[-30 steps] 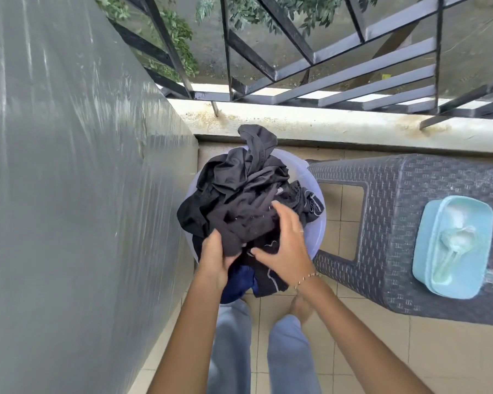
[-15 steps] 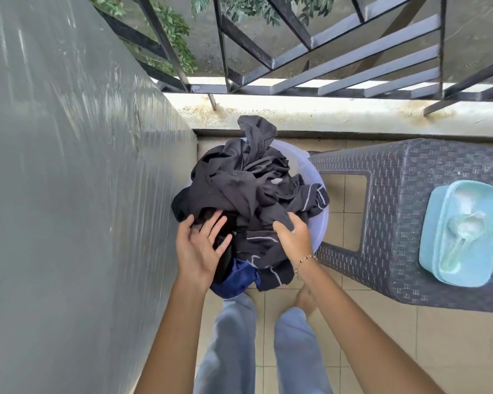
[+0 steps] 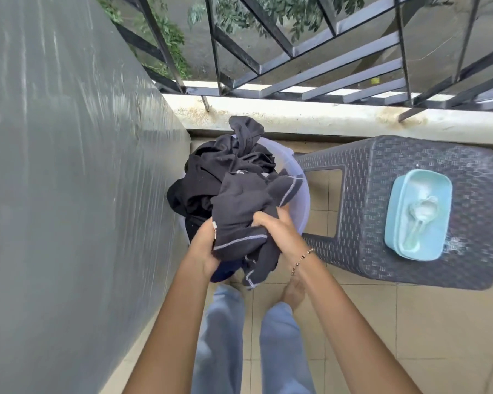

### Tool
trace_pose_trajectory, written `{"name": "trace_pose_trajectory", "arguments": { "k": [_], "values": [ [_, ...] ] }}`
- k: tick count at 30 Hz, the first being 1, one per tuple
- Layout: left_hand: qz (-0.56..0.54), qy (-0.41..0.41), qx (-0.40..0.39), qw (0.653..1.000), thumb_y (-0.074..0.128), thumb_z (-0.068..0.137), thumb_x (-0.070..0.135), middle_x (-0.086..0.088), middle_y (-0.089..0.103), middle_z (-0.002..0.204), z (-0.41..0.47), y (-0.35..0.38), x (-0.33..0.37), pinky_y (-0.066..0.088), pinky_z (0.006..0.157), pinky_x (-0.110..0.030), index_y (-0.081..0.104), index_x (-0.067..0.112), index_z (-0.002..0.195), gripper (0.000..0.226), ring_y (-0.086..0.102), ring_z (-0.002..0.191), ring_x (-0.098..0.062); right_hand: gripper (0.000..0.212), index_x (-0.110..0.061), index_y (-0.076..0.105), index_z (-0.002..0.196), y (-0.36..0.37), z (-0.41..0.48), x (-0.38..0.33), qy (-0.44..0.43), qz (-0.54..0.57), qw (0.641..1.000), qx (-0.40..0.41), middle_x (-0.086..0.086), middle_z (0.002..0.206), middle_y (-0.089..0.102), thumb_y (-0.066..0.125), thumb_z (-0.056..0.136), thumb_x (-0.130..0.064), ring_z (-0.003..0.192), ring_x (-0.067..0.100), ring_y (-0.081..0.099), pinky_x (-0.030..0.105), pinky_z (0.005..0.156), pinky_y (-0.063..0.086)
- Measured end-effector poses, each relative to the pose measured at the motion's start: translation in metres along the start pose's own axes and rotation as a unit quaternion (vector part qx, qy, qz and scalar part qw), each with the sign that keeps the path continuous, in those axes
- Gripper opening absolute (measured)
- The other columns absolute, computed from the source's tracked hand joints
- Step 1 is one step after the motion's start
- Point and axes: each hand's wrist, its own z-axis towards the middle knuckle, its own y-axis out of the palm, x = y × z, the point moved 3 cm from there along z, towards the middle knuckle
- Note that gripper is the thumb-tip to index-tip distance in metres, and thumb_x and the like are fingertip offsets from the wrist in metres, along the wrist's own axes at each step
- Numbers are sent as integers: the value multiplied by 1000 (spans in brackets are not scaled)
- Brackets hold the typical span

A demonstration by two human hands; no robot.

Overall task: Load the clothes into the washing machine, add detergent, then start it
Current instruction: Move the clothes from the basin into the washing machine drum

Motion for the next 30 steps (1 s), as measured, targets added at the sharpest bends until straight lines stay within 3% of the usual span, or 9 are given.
{"name": "trace_pose_trajectory", "arguments": {
  "k": [1,3,5,7,13,18,22,26,30],
  "values": [
    [12,15,6,1000,46,97,29,-4,75,69,-3,-1,3,55,48,-21,79,15,58,53,72,59,-15,15,-37,62,72,-9,-1,-1,-38,-63,997,23,-13,79,62,62,63,-25,77,1,60,22,72,46],
    [18,34,24,999,44,97,32,-4,75,68,-12,-5,8,54,47,-20,78,16,61,53,72,58,-15,62,-47,48,115,-24,-4,-1,-94,-152,983,47,-11,127,44,75,60,-40,120,3,44,28,101,40],
    [1,38,25,999,39,100,38,-8,76,72,-25,-10,12,55,48,-23,76,13,75,51,72,59,-18,108,-48,24,137,-25,-12,-5,-87,-138,986,19,-20,145,19,84,48,-54,137,5,27,35,113,32],
    [-2,39,24,999,36,101,42,-9,75,69,-43,-11,14,55,45,-24,70,9,81,52,71,55,-18,125,-49,12,142,-21,-21,-8,-65,-97,993,-33,-18,152,16,87,43,-51,139,8,28,40,114,32],
    [-34,120,-6,992,42,96,52,-6,77,82,-104,27,27,57,53,-26,81,21,74,54,74,67,-18,87,-31,47,129,-25,-60,-52,-82,-33,995,-56,-12,117,64,90,55,-22,90,-8,66,11,69,54],
    [-33,233,-25,972,49,84,69,0,69,121,-180,69,26,53,91,-50,59,29,128,60,66,110,-23,57,-22,53,117,-29,-125,-116,-182,-24,983,-11,-7,107,65,81,70,-5,81,-10,66,9,62,52],
    [8,275,-15,961,67,79,56,-1,71,116,-244,106,31,58,81,-46,60,29,124,53,69,103,-23,58,-19,55,124,-29,-187,-151,-222,30,971,-84,6,120,66,79,72,-10,109,21,64,32,87,56],
    [-67,289,-14,955,68,74,61,-10,75,102,-303,120,51,59,73,-38,72,15,105,56,73,90,-26,76,-31,42,136,-28,-239,-179,-241,61,959,-137,2,140,52,79,70,-30,126,20,52,45,107,41],
    [-170,322,-71,929,63,81,57,-6,77,92,-363,126,75,58,60,-30,71,14,97,47,75,76,-20,79,-33,29,142,-15,-278,-184,-218,37,961,-168,1,145,44,68,73,-40,130,23,46,51,105,39]
  ]
}}
